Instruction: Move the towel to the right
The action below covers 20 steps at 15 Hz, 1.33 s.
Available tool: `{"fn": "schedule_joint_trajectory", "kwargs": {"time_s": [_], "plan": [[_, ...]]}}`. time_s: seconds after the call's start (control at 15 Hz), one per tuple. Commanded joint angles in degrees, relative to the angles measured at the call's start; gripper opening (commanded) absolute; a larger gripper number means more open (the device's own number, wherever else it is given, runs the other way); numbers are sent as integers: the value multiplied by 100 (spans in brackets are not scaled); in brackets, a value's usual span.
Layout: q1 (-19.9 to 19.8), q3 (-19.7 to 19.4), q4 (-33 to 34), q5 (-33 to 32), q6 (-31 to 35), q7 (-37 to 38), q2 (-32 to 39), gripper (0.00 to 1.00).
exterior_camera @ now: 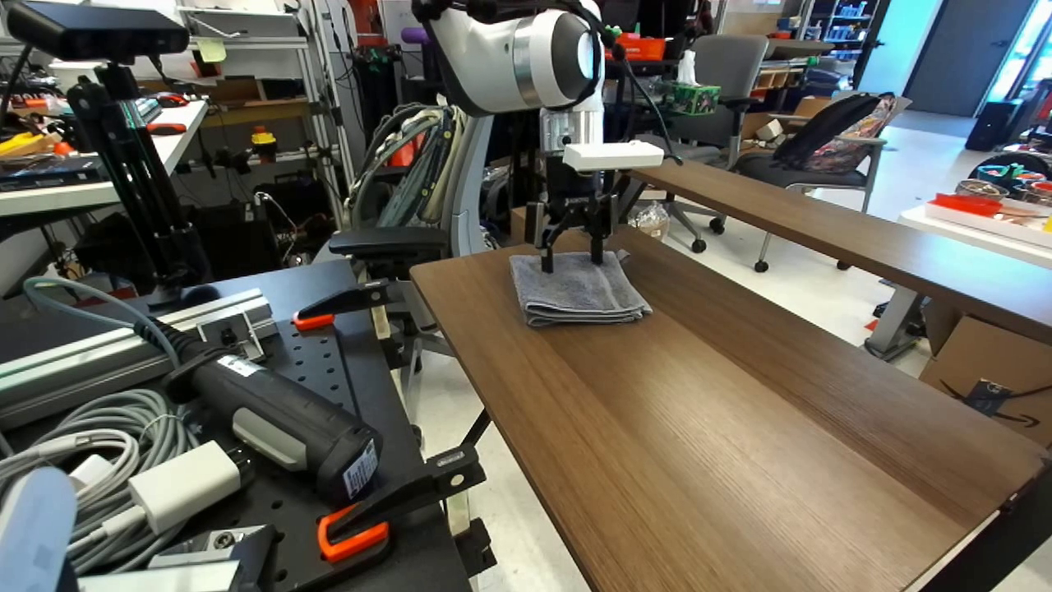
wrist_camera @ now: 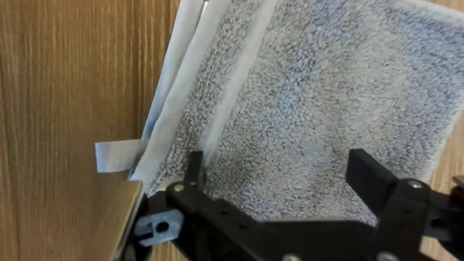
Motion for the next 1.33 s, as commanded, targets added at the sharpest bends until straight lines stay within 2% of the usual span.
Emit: {"fn": "schedule_joint_trajectory", "kwargs": {"time_s": [0.0, 0.2, 0.53, 0.93, 1.27], "plan": [[-196, 95, -653, -7, 1033, -336, -245, 100], [-354, 109, -851, 90, 1678, -468, -225, 100], [-878, 300, -865, 457, 2093, -898, -152, 100], [-1772, 768, -515, 1411, 1705, -2151, 159, 100], [-2111, 687, -455, 2014, 1516, -2363, 213, 100]]}}
